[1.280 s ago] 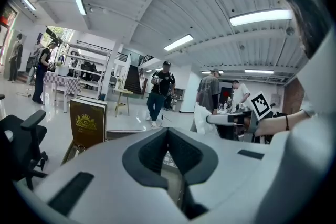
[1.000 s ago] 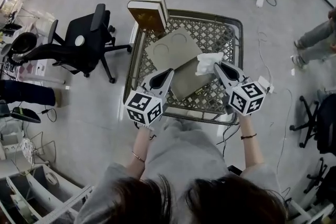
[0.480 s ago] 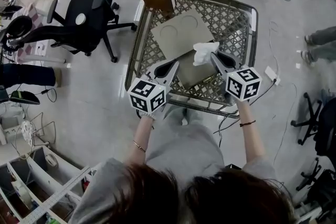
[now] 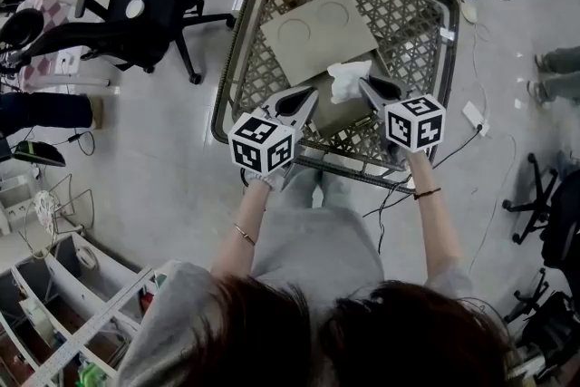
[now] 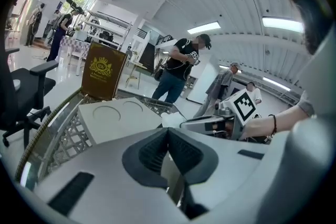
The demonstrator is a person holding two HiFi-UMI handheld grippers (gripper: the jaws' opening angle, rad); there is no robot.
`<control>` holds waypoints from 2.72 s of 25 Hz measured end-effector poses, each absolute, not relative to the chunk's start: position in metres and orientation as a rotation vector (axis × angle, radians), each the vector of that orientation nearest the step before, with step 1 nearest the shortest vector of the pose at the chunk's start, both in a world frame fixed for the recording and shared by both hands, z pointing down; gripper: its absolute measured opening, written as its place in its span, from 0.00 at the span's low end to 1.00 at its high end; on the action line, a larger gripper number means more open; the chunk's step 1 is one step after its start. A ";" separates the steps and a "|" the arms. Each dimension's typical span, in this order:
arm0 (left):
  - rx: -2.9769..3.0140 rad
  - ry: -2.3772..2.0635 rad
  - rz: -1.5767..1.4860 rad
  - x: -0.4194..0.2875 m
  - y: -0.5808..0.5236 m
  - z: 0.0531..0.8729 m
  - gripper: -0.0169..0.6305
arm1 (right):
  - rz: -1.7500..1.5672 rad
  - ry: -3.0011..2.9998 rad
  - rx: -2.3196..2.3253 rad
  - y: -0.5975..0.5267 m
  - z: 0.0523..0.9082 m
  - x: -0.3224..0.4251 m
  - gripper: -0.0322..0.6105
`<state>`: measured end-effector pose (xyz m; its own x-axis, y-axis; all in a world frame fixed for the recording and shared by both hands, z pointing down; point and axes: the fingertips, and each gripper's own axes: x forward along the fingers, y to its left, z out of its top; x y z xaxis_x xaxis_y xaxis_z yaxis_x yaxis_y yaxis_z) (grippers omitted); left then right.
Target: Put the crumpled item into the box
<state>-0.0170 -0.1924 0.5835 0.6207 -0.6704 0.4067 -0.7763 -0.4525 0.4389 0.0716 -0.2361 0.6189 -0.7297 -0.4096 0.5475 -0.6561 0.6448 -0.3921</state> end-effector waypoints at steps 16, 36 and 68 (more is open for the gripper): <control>2.140 -1.090 0.264 -0.008 -0.183 0.633 0.05 | 0.900 -2.235 0.685 -0.232 0.687 0.059 0.13; 2.106 -1.073 0.268 -0.008 -0.176 0.640 0.05 | 0.818 -1.976 0.638 -0.231 0.713 0.061 0.20; 2.285 -1.069 0.210 -0.016 -0.186 0.556 0.05 | 0.767 -2.410 0.959 -0.225 0.580 0.075 0.09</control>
<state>-0.0162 -0.1859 0.5563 0.6628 -0.6464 0.3779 -0.7412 -0.4950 0.4534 0.0753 -0.2250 0.5805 -0.6666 -0.4820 0.5686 -0.7219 0.6075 -0.3314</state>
